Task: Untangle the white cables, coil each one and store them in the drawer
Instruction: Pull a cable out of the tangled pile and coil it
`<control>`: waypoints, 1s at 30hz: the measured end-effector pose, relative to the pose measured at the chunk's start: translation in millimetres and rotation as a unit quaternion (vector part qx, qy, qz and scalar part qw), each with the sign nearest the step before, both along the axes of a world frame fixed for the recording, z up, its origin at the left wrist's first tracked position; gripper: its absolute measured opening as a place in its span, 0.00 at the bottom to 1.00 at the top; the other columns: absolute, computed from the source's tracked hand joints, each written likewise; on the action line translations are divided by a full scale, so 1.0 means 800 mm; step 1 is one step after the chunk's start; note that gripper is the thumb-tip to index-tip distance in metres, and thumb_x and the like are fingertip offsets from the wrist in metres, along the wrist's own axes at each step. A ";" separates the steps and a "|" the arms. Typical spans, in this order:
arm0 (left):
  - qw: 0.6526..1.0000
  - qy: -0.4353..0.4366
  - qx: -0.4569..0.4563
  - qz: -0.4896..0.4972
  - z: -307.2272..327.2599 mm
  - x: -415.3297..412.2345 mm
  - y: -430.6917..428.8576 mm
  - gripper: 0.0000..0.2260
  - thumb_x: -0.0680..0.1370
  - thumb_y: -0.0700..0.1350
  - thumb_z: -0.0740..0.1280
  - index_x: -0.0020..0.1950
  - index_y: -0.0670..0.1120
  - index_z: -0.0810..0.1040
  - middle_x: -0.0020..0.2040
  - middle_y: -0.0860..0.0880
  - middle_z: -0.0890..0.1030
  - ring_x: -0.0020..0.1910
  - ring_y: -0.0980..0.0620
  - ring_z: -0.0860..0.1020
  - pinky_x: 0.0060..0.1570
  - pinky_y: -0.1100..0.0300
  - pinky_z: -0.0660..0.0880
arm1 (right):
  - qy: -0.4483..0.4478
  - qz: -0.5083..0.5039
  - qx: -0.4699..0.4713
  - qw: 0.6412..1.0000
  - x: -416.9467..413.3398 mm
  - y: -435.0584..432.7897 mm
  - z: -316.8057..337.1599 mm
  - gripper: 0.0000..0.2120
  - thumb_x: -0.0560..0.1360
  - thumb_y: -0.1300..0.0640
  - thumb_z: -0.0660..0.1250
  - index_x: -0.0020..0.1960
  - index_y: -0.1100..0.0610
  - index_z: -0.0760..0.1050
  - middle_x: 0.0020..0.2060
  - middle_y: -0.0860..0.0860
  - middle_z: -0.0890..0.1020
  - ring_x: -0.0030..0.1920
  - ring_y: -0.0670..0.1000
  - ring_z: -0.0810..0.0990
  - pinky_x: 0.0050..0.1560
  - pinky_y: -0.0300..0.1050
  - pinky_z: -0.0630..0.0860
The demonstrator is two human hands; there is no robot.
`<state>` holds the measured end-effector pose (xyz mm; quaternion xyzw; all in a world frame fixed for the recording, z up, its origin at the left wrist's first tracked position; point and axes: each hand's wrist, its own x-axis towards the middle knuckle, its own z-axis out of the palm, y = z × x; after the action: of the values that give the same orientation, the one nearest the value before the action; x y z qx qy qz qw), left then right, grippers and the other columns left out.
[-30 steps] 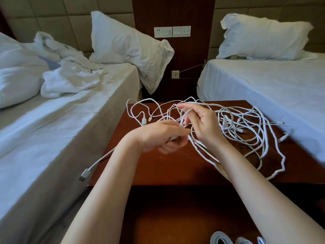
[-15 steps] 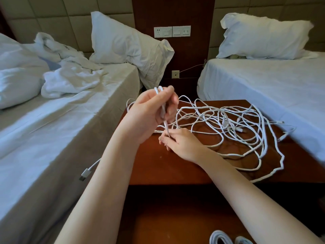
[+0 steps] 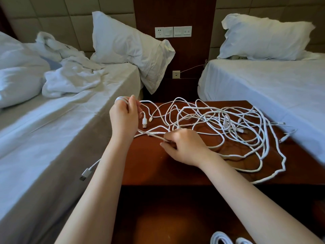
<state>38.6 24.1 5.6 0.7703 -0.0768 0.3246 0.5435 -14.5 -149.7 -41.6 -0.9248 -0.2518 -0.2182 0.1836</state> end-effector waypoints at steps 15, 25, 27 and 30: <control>0.906 0.281 0.241 -0.206 -0.008 -0.016 -0.013 0.20 0.83 0.49 0.57 0.35 0.42 0.75 0.25 0.50 0.72 0.20 0.56 0.67 0.24 0.66 0.67 | -0.288 -0.057 0.145 0.945 0.004 0.004 -0.006 0.15 0.82 0.55 0.59 0.49 0.63 0.80 0.39 0.52 0.84 0.39 0.51 0.83 0.37 0.46 0.80; 0.781 0.422 0.117 -0.446 0.001 -0.036 -0.021 0.26 0.82 0.57 0.48 0.32 0.42 0.67 0.23 0.50 0.62 0.21 0.54 0.57 0.22 0.64 0.58 | -0.193 -0.086 0.175 0.962 0.005 0.003 -0.012 0.13 0.80 0.56 0.57 0.49 0.61 0.78 0.39 0.51 0.83 0.36 0.51 0.80 0.35 0.32 0.64; 0.769 0.417 0.107 -0.473 0.001 -0.043 -0.021 0.21 0.80 0.50 0.50 0.31 0.42 0.67 0.24 0.49 0.62 0.21 0.55 0.57 0.22 0.64 0.58 | -0.173 -0.083 0.167 0.967 0.002 0.005 -0.011 0.14 0.80 0.55 0.56 0.48 0.61 0.78 0.39 0.52 0.82 0.36 0.51 0.80 0.34 0.36 0.66; 0.766 0.385 0.059 -0.511 -0.001 -0.061 -0.021 0.12 0.74 0.44 0.55 0.31 0.43 0.69 0.25 0.49 0.64 0.22 0.54 0.60 0.23 0.63 0.62 | -0.107 -0.083 0.175 0.975 -0.004 0.009 -0.007 0.14 0.81 0.54 0.55 0.49 0.59 0.77 0.42 0.50 0.82 0.40 0.50 0.79 0.36 0.39 0.66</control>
<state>-10.5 7.3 4.5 0.7078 -0.2626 -0.3301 0.5666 -18.0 -142.9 -47.1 -0.8674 -0.1506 -0.3708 0.2957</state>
